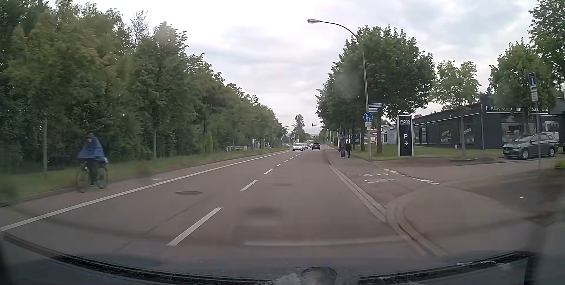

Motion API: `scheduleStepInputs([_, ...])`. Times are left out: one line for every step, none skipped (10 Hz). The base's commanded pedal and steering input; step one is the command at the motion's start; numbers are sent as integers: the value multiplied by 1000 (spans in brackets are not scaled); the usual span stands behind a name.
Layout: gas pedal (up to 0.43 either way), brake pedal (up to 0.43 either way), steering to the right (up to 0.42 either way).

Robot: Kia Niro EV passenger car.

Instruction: Follow the waypoints while adhering to traffic rules and regulations

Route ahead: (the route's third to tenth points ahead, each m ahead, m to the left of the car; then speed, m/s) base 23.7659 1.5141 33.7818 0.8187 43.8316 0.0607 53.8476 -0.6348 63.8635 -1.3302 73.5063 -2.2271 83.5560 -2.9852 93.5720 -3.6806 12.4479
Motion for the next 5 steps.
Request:
scheduleStepInputs([87, 0, 11])
scheduleStepInputs([87, 0, 11])
scheduleStepInputs([87, 0, 11])
scheduleStepInputs([79, 0, 11])
scheduleStepInputs([79, 0, 11])
